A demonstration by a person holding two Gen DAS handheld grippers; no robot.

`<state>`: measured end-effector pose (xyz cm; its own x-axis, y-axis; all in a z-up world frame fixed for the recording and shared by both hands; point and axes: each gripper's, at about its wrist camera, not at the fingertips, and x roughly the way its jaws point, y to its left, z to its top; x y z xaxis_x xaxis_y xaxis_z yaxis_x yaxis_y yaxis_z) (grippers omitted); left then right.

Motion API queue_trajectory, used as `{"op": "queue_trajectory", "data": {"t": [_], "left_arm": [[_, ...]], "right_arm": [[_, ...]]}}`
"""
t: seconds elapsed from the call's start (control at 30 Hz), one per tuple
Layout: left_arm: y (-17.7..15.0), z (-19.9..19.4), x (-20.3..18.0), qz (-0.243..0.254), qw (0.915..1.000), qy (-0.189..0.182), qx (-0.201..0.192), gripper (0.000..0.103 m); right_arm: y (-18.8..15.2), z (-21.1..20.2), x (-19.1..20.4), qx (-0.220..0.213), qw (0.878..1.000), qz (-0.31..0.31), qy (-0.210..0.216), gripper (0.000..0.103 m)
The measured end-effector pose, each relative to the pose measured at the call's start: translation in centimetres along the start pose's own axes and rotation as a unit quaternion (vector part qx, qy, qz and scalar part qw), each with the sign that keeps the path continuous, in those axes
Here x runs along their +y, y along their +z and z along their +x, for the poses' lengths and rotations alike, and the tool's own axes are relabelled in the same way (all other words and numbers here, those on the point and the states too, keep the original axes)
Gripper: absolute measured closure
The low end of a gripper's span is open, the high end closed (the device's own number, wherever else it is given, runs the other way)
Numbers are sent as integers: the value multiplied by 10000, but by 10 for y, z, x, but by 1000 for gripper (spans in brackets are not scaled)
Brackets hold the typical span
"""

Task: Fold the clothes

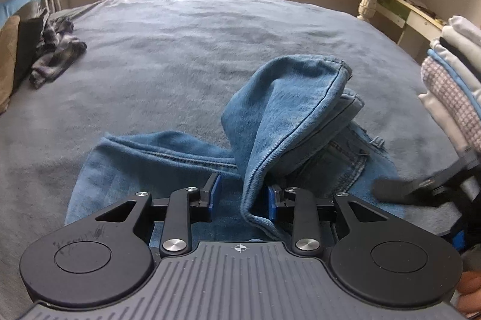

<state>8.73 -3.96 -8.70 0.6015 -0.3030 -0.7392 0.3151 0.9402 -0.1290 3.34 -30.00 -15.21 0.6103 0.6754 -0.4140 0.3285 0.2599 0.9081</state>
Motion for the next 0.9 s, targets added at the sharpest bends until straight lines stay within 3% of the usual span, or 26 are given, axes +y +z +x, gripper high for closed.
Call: {"op": "queue_trajectory", "data": {"t": [0.03, 0.13, 0.2, 0.23, 0.33, 0.47, 0.63, 0.77, 0.9], "left_arm": [[0, 1, 0, -43, 10000, -8, 0, 74], [-1, 5, 1, -111, 9999, -28, 39, 84], [-2, 4, 1, -141, 9999, -73, 30, 86], [-3, 3, 0, -155, 9998, -103, 15, 87], [-2, -7, -3, -115, 9993, -288, -194, 92], [5, -26, -6, -179, 9960, -681, -549, 92], [19, -54, -8, -415, 9869, -1307, -854, 92], [29, -81, -14, -468, 9740, -1877, -1179, 92], [41, -107, -20, -448, 9563, -2369, -1656, 92]], "right_arm": [[0, 6, 2, -3, 9998, -88, -203, 34], [-2, 21, 7, -21, 9973, -376, -636, 47], [-3, 23, 18, -80, 9949, -618, -789, 54], [-3, 24, 23, -110, 9935, -739, -865, 67], [-11, 17, 49, -369, 9839, -1425, -1014, 78], [-28, -2, 94, -753, 9658, -2303, -923, 80], [-33, -25, 139, -966, 9548, -2734, -649, 80], [-49, -62, 161, -1192, 9401, -3154, -498, 80], [-60, -106, 194, -1484, 9076, -3906, -416, 80]]}}
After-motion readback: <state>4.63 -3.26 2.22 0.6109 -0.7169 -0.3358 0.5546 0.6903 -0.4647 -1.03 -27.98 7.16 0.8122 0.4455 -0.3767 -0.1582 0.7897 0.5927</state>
